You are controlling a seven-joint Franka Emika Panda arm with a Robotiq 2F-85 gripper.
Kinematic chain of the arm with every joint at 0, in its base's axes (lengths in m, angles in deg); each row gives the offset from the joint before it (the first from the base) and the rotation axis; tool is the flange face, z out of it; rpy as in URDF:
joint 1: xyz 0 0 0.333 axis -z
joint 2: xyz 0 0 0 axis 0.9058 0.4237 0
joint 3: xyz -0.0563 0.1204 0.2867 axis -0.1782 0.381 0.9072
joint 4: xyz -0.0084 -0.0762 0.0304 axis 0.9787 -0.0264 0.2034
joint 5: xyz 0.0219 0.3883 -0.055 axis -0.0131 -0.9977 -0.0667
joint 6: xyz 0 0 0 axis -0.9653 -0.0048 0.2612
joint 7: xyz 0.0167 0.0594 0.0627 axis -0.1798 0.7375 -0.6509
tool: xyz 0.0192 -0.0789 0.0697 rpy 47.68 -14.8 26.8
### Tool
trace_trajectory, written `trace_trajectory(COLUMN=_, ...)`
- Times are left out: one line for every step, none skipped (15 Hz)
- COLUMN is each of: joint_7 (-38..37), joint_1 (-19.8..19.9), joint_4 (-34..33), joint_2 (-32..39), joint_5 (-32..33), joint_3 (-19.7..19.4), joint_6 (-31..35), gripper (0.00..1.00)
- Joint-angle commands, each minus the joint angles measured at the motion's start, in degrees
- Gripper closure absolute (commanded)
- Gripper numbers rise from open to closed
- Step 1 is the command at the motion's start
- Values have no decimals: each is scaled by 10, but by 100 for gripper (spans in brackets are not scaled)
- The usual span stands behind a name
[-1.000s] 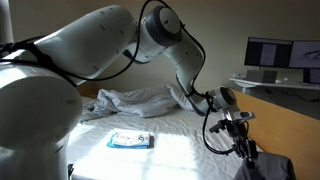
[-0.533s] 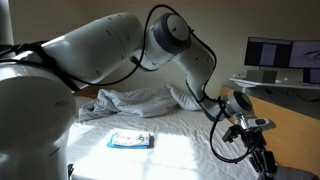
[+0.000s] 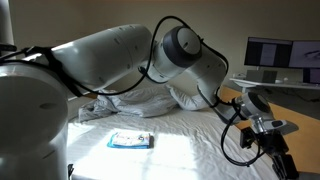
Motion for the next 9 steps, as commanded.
trace_trajectory(joint_7=-40, joint_1=5, joint_4=-81, joint_2=35, joint_5=11, joint_3=-8, joint_6=-86, gripper=94)
trace_trajectory(joint_7=-47, joint_1=7, joint_4=-99, joint_2=42, joint_5=14, joint_3=-7, joint_6=-108, gripper=94)
trace_trajectory(joint_7=-52, joint_1=10, joint_4=-116, joint_2=49, joint_5=16, joint_3=-6, joint_6=-128, gripper=94)
trace_trajectory(joint_7=-58, joint_1=11, joint_4=-130, joint_2=54, joint_5=18, joint_3=-5, joint_6=-147, gripper=94)
trace_trajectory(joint_7=-63, joint_1=13, joint_4=-144, joint_2=60, joint_5=20, joint_3=-4, joint_6=-167, gripper=94)
trace_trajectory(joint_7=-66, joint_1=15, joint_4=-158, joint_2=66, joint_5=23, joint_3=-2, joint_6=-184, gripper=94)
trace_trajectory(joint_7=-69, joint_1=18, joint_4=-172, joint_2=73, joint_5=24, joint_3=-1, joint_6=-201, gripper=94)
trace_trajectory(joint_7=-72, joint_1=21, joint_4=-185, joint_2=79, joint_5=24, joint_3=1, joint_6=-214, gripper=94)
trace_trajectory(joint_7=-75, joint_1=26, joint_4=-201, joint_2=88, joint_5=24, joint_3=2, joint_6=-225, gripper=94)
